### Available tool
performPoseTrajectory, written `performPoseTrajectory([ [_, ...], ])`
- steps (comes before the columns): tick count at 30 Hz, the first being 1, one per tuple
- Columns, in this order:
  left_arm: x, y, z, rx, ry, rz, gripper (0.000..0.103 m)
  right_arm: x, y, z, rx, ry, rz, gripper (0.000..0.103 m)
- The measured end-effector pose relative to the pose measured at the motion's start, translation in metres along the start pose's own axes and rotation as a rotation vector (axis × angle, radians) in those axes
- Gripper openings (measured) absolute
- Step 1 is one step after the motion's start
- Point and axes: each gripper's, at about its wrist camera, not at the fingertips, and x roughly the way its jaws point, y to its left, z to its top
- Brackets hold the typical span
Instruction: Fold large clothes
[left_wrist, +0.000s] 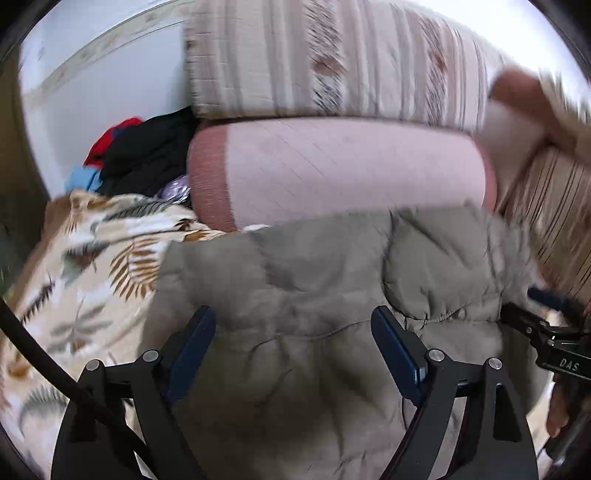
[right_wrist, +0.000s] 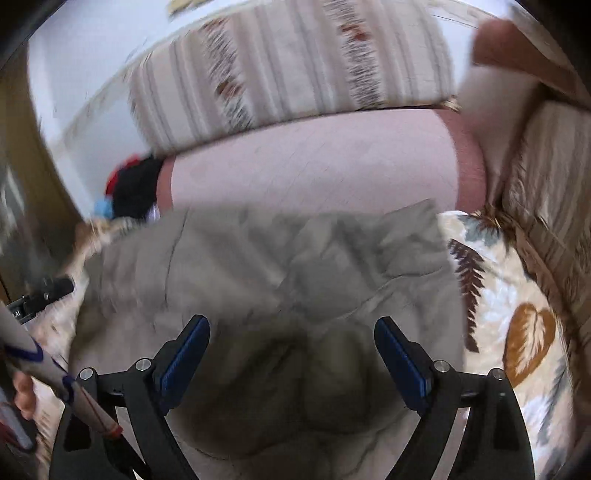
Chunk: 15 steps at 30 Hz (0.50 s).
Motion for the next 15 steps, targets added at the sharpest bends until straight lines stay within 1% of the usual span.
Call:
performPoseTrajectory([
  [1,0.015,-0.009,0.002,0.033,0.017,0.022,0.085,0.010,0.006,0.000,-0.017,0.005,-0.013,0.094],
  [3,0.038,-0.013,0.007,0.057,0.046,0.051,0.085,0.027,0.010,0.003,-0.032,0.018,-0.043,0.094],
  [4,0.056,-0.013,0.011,0.062,0.068,0.075,0.085,0.037,0.010,0.006,-0.029,0.028,-0.053,0.094],
  [5,0.068,-0.013,0.014,0.058,0.082,0.081,0.085,0.044,0.009,0.009,-0.022,0.035,-0.060,0.094],
  [10,0.109,-0.010,0.034,0.030,0.109,0.079,0.087,0.085,-0.009,0.033,0.000,0.064,-0.099,0.094],
  [15,0.148,-0.008,0.053,0.006,0.139,0.069,0.090,0.119,-0.020,0.051,0.022,0.094,-0.104,0.097],
])
